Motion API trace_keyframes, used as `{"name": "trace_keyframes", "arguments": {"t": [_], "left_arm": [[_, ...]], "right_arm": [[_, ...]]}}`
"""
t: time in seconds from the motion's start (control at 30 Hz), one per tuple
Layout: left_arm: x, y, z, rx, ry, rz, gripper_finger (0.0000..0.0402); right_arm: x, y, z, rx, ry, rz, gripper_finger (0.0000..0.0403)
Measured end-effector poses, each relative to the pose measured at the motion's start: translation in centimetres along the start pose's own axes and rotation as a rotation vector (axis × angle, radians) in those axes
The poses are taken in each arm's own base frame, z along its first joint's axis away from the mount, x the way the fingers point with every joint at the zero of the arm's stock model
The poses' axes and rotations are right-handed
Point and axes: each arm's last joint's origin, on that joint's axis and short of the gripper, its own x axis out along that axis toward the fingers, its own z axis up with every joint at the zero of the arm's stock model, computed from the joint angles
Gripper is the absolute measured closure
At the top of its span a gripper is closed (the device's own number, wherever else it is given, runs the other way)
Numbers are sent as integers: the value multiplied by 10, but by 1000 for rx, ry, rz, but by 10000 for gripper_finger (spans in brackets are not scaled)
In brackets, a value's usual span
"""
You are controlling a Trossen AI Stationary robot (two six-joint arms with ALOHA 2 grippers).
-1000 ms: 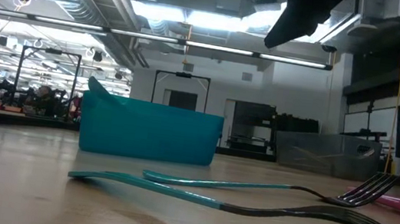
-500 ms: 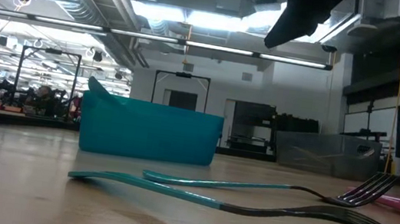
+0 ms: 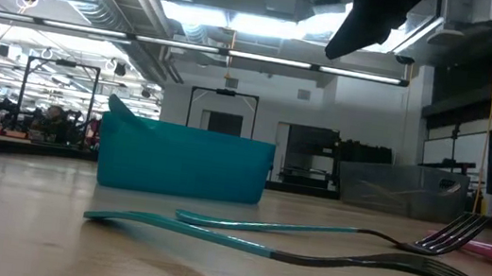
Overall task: Sort silverware by color (type)
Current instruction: Put the orange fork into the light blue bin, then put the bottom blue fork into the dark blue bin
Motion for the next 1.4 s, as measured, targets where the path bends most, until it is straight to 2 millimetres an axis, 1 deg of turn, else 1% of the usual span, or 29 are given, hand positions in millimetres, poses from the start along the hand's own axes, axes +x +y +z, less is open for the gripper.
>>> {"name": "trace_keyframes", "arguments": {"t": [0.47, 0.57, 0.8, 0.97, 1.17, 1.4], "left_arm": [[0, -5, -4, -14, 35, -55, 333], [-3, -6, -4, -14, 35, -63, 335], [-21, -7, -1, -17, -40, -109, 335], [-36, -11, 0, -24, -85, -184, 335], [-46, -20, 9, -50, -199, -299, 335], [-48, -37, 29, 26, -293, -366, 335]], "right_arm": [[0, 0, 0, 0, 0, 0, 299], [0, 0, 0, 0, 0, 0, 299], [0, 0, 0, 0, 0, 0, 299], [0, 0, 0, 0, 0, 0, 299], [0, 0, 0, 0, 0, 0, 299], [0, 0, 0, 0, 0, 0, 299]]}}
